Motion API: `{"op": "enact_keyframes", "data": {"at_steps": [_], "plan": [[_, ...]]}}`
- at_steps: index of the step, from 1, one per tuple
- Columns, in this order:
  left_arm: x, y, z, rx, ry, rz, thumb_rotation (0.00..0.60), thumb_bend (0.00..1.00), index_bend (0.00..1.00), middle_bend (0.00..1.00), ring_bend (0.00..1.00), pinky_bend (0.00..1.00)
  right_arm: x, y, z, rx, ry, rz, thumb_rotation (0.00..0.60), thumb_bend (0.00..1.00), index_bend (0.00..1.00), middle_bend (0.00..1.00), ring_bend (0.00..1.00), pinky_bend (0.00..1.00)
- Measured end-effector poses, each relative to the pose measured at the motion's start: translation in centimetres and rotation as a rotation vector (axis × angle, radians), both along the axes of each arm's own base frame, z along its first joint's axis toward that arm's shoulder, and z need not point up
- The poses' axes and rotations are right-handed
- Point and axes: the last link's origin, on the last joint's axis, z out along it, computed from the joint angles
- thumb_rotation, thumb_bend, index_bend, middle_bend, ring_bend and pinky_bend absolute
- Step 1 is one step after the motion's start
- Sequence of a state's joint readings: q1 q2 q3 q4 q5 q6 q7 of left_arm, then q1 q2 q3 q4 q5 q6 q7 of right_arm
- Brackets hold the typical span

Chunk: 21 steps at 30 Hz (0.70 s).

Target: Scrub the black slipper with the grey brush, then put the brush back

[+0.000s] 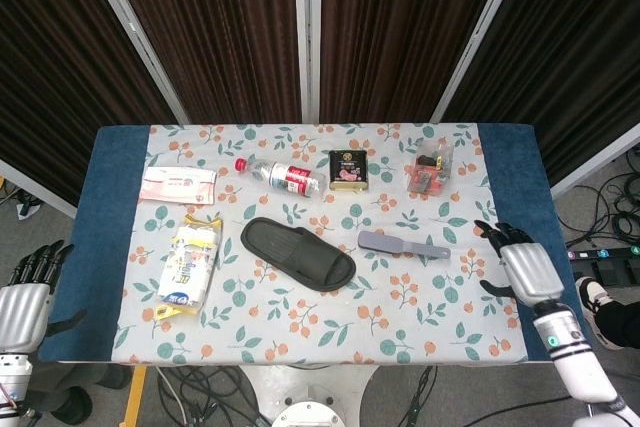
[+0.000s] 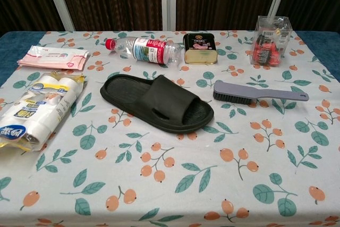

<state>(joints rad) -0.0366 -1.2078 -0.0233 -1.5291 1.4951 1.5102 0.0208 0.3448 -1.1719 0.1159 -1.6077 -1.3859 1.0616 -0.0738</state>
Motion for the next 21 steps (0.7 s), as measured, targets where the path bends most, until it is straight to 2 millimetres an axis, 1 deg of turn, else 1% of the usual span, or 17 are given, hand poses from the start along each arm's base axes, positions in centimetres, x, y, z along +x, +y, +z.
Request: {"op": "enact_keyframes", "data": {"at_steps": [3,6,7,9,12,15,21], "plan": [[-0.1,0.0,0.0,-0.001,-0.003,0.001,0.600,0.16,0.16,0.18,0.11,0.14,0.6,-2.3,-2.3,0.074,0.012,-0.017,0.600,0.06,0.15,0.29,0.14,0.22],[-0.2,0.0,-0.1,-0.004,-0.005,0.003,0.600,0.16,0.16,0.18,0.11,0.14,1.3,-4.5,-4.5,0.124,0.030,-0.026,0.600,0.06,0.23,0.32,0.18,0.24],[-0.2,-0.1,-0.1,-0.005,-0.006,0.005,0.600,0.16,0.16,0.18,0.11,0.14,1.4,-5.1,-5.0,0.136,0.036,-0.028,0.600,0.06,0.26,0.33,0.19,0.24],[-0.3,-0.1,-0.1,-0.007,-0.008,0.007,0.600,0.16,0.16,0.18,0.11,0.14,1.7,-6.1,-6.2,0.161,0.054,-0.032,0.600,0.06,0.29,0.35,0.20,0.25],[-0.4,-0.1,-0.1,-0.008,-0.009,0.011,0.600,0.16,0.16,0.18,0.11,0.14,2.0,-7.1,-7.7,0.190,0.072,-0.038,0.600,0.06,0.33,0.39,0.24,0.28],[-0.4,-0.1,-0.1,-0.010,-0.012,0.015,0.600,0.16,0.16,0.18,0.11,0.14,2.4,-7.5,-8.8,0.217,0.077,-0.040,0.600,0.06,0.38,0.43,0.29,0.31],[-0.6,-0.2,-0.2,-0.009,-0.014,0.021,0.600,0.16,0.16,0.18,0.11,0.14,2.5,-7.8,-9.8,0.234,0.087,-0.045,0.600,0.06,0.40,0.46,0.34,0.38]]}}
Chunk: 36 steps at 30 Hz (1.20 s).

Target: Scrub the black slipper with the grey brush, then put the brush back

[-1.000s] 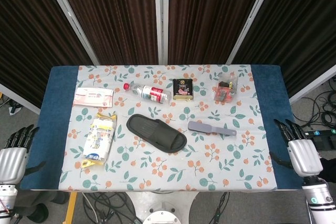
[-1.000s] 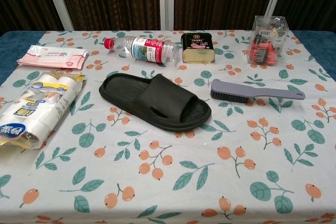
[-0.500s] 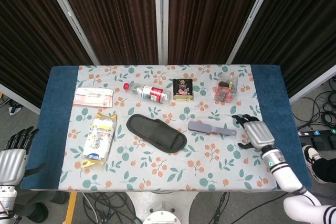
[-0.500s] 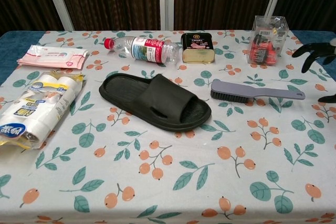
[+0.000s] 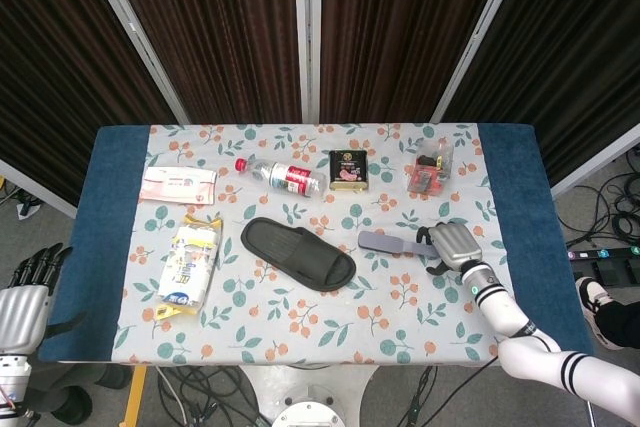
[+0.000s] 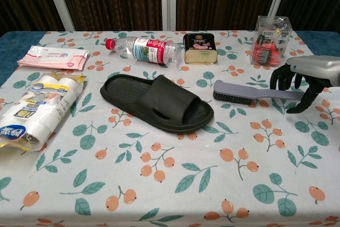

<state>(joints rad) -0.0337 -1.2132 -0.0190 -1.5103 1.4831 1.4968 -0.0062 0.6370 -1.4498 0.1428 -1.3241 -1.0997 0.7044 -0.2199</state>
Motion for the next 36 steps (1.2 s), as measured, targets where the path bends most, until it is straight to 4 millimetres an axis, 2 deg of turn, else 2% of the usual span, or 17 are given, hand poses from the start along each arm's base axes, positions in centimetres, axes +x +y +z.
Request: {"op": "enact_keyframes", "data": {"at_steps": [7,17,24,31,36], "plan": [[-0.3,-0.2,-0.2,0.000,-0.004,0.010,0.600,0.16,0.16,0.18,0.11,0.14,0.2,-0.3,-0.5,0.031,-0.018,-0.029,0.600,0.06,0.42,0.49,0.38,0.43],[-0.6,-0.8,0.0,0.010,-0.013,0.031,0.600,0.16,0.16,0.18,0.11,0.14,0.4,-0.7,-1.3,0.092,-0.118,-0.123,0.600,0.08,0.47,0.52,0.48,0.55],[-0.6,-1.1,0.2,0.019,-0.016,0.031,0.600,0.16,0.16,0.18,0.11,0.14,0.7,-1.3,-1.1,0.109,-0.181,-0.163,0.600,0.08,0.54,0.61,0.58,0.70],[-0.6,-1.2,0.2,0.019,-0.017,0.035,0.600,0.16,0.16,0.18,0.11,0.14,1.1,-1.9,-1.4,0.112,-0.185,-0.155,0.600,0.08,0.60,0.67,0.65,0.76],[-0.7,-1.2,0.1,0.017,-0.021,0.042,0.600,0.16,0.16,0.18,0.11,0.14,1.3,-2.1,-1.7,0.112,-0.186,-0.154,0.600,0.08,0.68,0.74,0.72,0.85]]}}
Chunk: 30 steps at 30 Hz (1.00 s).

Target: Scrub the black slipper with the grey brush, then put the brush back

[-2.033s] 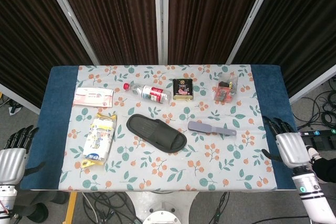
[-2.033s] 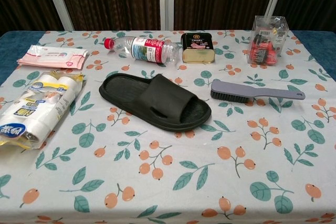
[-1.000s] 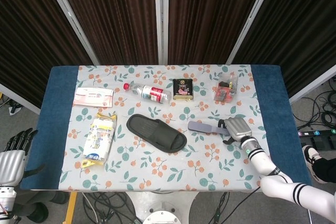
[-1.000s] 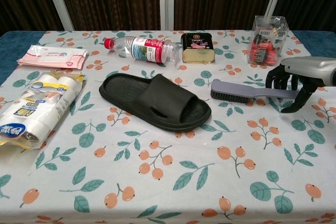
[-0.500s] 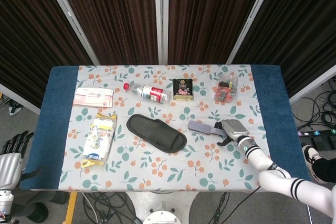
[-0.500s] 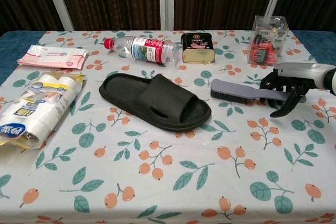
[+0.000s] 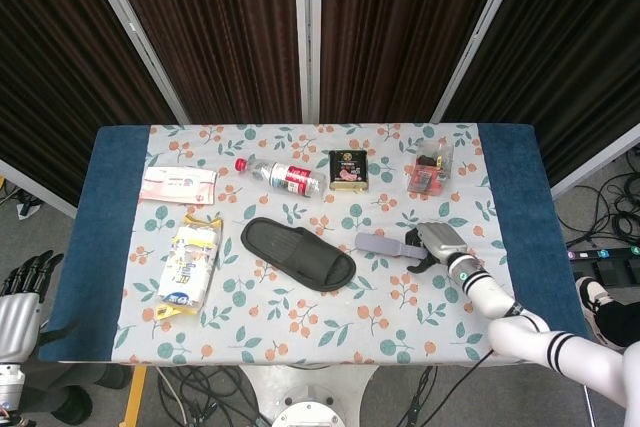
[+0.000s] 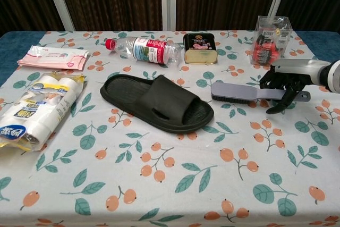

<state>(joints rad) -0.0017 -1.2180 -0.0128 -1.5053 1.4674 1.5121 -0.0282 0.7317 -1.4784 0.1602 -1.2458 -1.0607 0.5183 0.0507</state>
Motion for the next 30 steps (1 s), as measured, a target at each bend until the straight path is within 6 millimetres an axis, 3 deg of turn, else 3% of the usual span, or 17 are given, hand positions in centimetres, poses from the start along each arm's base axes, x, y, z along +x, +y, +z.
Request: {"op": "enact_keyframes", "data": {"at_steps": [6,10,14,17,24,30], "plan": [[-0.2,-0.1,0.0,0.003,-0.004,0.008,0.600,0.16,0.16,0.18,0.11,0.14,0.3,-0.2,-0.5,0.011,-0.005,-0.015,0.600,0.17,0.75,0.78,0.80,0.93],[-0.2,-0.3,0.0,0.005,-0.007,0.013,0.600,0.16,0.16,0.18,0.11,0.14,0.9,-0.3,-0.8,0.016,-0.007,-0.011,0.600,0.18,0.86,0.83,0.86,0.99],[-0.2,-0.3,0.0,0.008,-0.009,0.017,0.600,0.16,0.16,0.18,0.11,0.14,1.2,-0.2,-0.9,0.014,-0.013,-0.006,0.600,0.20,0.99,0.90,0.94,1.00],[-0.3,-0.4,0.1,0.016,-0.012,0.017,0.600,0.15,0.16,0.18,0.11,0.14,1.3,-0.1,-0.5,0.004,-0.016,0.001,0.600,0.24,1.00,0.94,0.98,1.00],[0.1,0.1,0.4,0.023,-0.020,-0.022,0.600,0.16,0.16,0.18,0.11,0.14,1.5,0.3,2.1,-0.022,-0.004,0.061,0.600,0.31,1.00,0.98,1.00,1.00],[1.9,2.8,0.7,-0.010,-0.044,-0.148,0.600,0.29,0.16,0.18,0.11,0.14,3.2,1.4,5.4,-0.048,0.009,0.199,0.600,0.33,1.00,1.00,1.00,1.00]]}}
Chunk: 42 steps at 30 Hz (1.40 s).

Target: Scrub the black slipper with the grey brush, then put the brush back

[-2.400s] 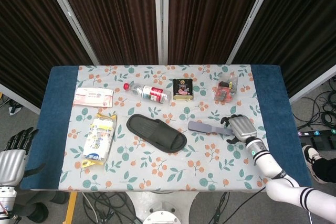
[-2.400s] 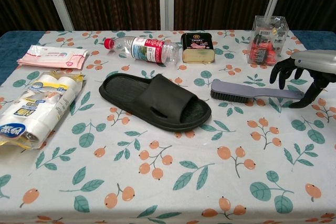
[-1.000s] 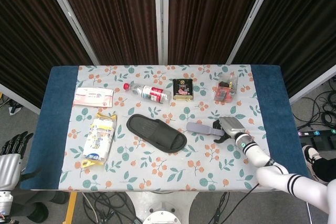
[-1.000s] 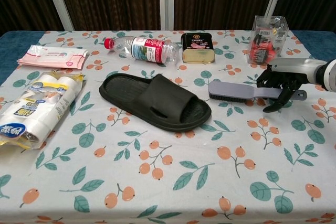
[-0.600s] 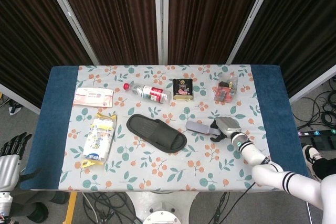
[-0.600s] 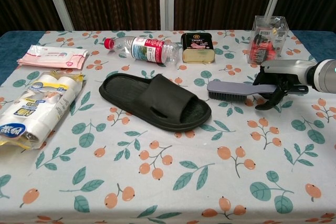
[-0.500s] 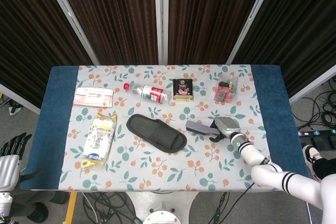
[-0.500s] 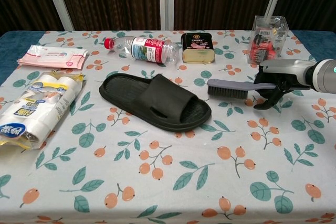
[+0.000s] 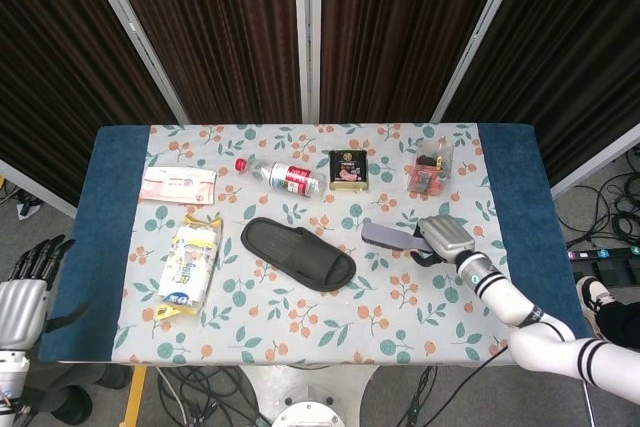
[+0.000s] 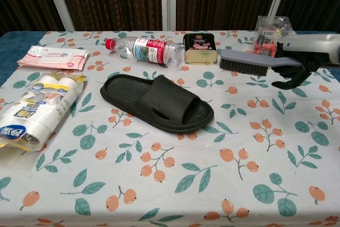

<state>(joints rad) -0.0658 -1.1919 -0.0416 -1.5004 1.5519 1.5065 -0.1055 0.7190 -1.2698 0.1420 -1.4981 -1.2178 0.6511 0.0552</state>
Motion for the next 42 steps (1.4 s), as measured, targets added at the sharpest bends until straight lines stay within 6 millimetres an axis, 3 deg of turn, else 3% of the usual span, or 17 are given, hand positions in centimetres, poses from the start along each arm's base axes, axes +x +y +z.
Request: {"op": "enact_keyframes", "data": {"at_steps": [4,9,15,22,31,42], "plan": [[2.1,3.1,-0.2,-0.057,-0.008,-0.119,0.600,0.35,0.16,0.18,0.11,0.14,1.8,0.8,2.4,-0.028,-0.004,0.106,0.600,0.37,1.00,1.00,1.00,1.00],[5.0,7.3,-1.7,-0.177,-0.048,-0.236,0.600,0.32,0.16,0.18,0.11,0.14,4.0,1.6,4.7,-0.054,0.008,0.219,0.600,0.38,1.00,1.00,1.00,1.00],[9.2,12.9,-5.3,-0.389,-0.032,-0.337,0.600,0.26,0.16,0.18,0.11,0.14,5.7,1.7,4.8,-0.051,0.046,0.276,0.600,0.38,1.00,1.00,1.00,1.00],[14.3,18.1,-11.3,-0.578,0.086,-0.411,0.600,0.24,0.16,0.18,0.11,0.14,6.8,1.1,3.9,-0.052,0.076,0.286,0.600,0.38,1.00,1.00,1.00,1.00],[17.0,21.4,-17.5,-0.706,0.177,-0.357,0.600,0.24,0.16,0.16,0.11,0.14,7.4,0.0,1.7,-0.042,0.117,0.282,0.600,0.38,1.00,1.00,1.00,1.00],[17.6,22.4,-20.8,-0.764,0.219,-0.300,0.600,0.24,0.17,0.19,0.11,0.14,7.4,-0.6,-0.5,-0.026,0.147,0.280,0.600,0.38,1.00,1.00,1.00,1.00]]}}
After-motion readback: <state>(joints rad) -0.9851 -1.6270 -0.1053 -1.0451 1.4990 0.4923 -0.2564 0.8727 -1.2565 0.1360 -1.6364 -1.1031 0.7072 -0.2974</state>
